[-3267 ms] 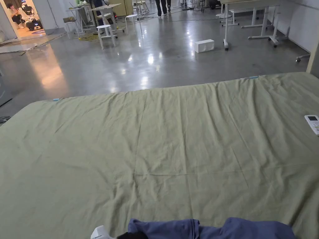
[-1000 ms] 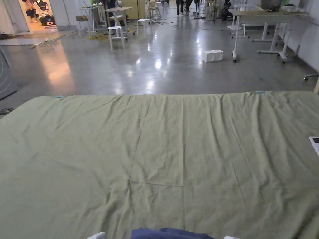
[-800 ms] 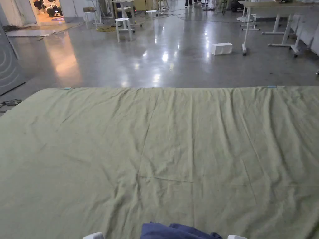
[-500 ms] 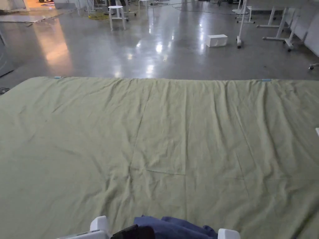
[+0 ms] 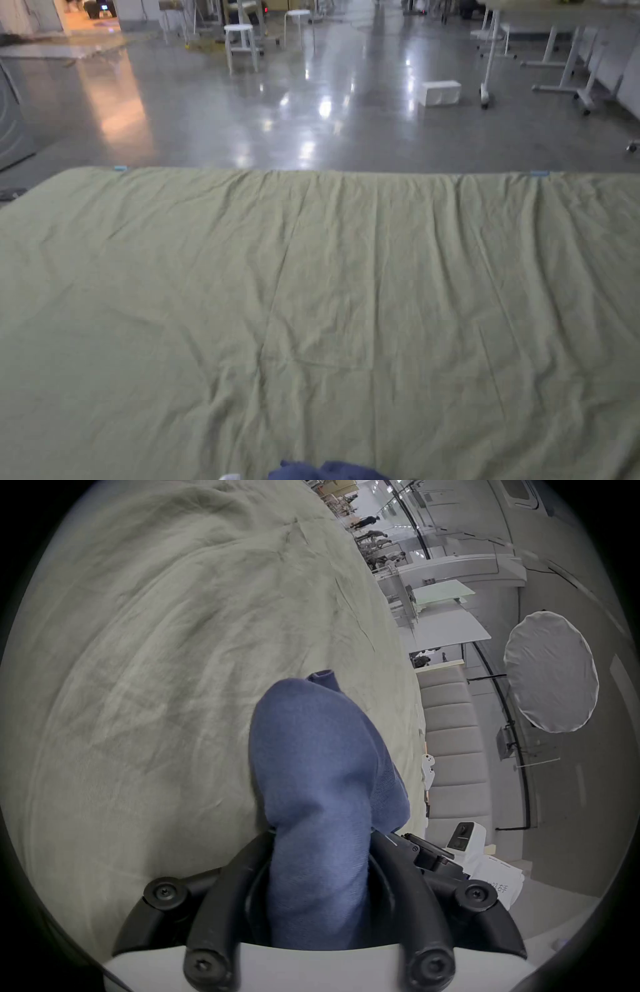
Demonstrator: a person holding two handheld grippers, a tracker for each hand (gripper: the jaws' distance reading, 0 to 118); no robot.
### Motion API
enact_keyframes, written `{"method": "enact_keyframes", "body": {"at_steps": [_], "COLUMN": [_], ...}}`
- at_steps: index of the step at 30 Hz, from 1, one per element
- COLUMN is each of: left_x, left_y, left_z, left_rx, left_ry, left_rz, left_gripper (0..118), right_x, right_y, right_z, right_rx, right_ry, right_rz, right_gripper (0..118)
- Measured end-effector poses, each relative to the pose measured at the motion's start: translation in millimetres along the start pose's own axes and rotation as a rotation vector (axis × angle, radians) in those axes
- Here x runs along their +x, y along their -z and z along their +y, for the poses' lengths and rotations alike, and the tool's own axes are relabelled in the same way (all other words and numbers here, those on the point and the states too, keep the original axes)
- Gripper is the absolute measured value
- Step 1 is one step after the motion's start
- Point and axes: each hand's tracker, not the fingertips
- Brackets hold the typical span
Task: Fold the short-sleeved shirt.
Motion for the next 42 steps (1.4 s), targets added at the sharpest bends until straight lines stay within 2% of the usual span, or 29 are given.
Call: {"method": "enact_keyframes", "body": {"at_steps": [3, 7, 9, 10, 11, 12, 13, 14, 16, 17, 18, 22, 23, 24, 26, 27, 29, 31, 32, 33, 36, 38, 40, 42], "left_x": [5, 21, 38, 47, 54, 58, 61, 62, 62, 56, 43, -20, -32, -43, -62, -73, -90, -97, -97, -96, -73, -47, -7, 35], "left_y": [-1, -1, -5, -12, -22, -40, -57, -79, -134, -157, -187, -267, -277, -284, -288, -286, -274, -256, -250, -249, -265, -280, -293, -312], "left_z": [-6, -8, -6, -4, -3, 2, 7, 14, 34, 46, 63, 117, 124, 130, 135, 138, 143, 149, 149, 149, 146, 135, 113, 88], "left_rx": [0.023, 0.032, 0.019, 0.026, 0.039, 0.042, 0.020, 0.029, 0.095, 0.118, 0.156, 0.186, 0.205, 0.224, 0.304, 0.337, 0.357, 0.239, 0.199, 0.193, 0.211, 0.325, 0.409, 0.518], "left_ry": [0.009, 0.048, 0.051, 0.078, 0.112, 0.132, 0.128, 0.150, 0.271, 0.275, 0.242, 0.107, 0.120, 0.119, 0.069, 0.037, -0.005, 0.070, 0.117, 0.156, 0.209, 0.321, 0.506, 0.596], "left_rz": [0.017, 0.094, 0.161, 0.168, 0.147, 0.066, 0.009, 0.011, 0.134, 0.179, 0.229, 0.334, 0.381, 0.418, 0.448, 0.470, 0.523, 0.670, 0.760, 0.840, 0.871, 1.000, 1.086, 1.028], "left_gripper": [23, 23, 23, 23, 23, 23, 23, 23, 23, 23, 23, 23, 23, 23, 25, 31, 65, 98, 103, 103, 102, 102, 102, 101], "right_x": [7, 2, 1, -1, -1, -1, 0, 2, 13, 17, 25, 45, 46, 46, 48, 49, 53, 54, 54, 55, 56, 57, 54, 50], "right_y": [1, -6, -21, -34, -50, -72, -90, -107, -132, -137, -141, -141, -142, -143, -144, -143, -140, -145, -150, -155, -165, -170, -178, -190], "right_z": [0, 2, 15, 18, 16, 12, 9, 3, -16, -25, -37, -78, -85, -89, -94, -95, -97, -99, -101, -102, -101, -98, -94, -89], "right_rx": [-0.004, -0.013, -0.126, -0.128, -0.054, 0.027, 0.056, 0.072, 0.092, 0.103, 0.098, 0.057, 0.059, 0.062, 0.068, 0.057, 0.029, 0.030, 0.040, 0.052, 0.087, 0.113, 0.159, 0.206], "right_ry": [0.045, 0.086, 0.201, 0.257, 0.250, 0.197, 0.160, 0.142, 0.175, 0.204, 0.272, 0.554, 0.571, 0.539, 0.487, 0.465, 0.473, 0.480, 0.474, 0.462, 0.412, 0.369, 0.328, 0.299], "right_rz": [0.032, 0.027, 0.039, 0.050, 0.113, 0.218, 0.258, 0.257, 0.236, 0.233, 0.237, 0.429, 0.429, 0.395, 0.267, 0.214, 0.175, 0.171, 0.170, 0.169, 0.127, 0.080, 0.054, 0.076], "right_gripper": [0, 0, 0, 0, 0, 0, 0, 0, 0, 0, 0, 0, 0, 0, 0, 0, 0, 0, 0, 0, 0, 0, 0, 0]}}
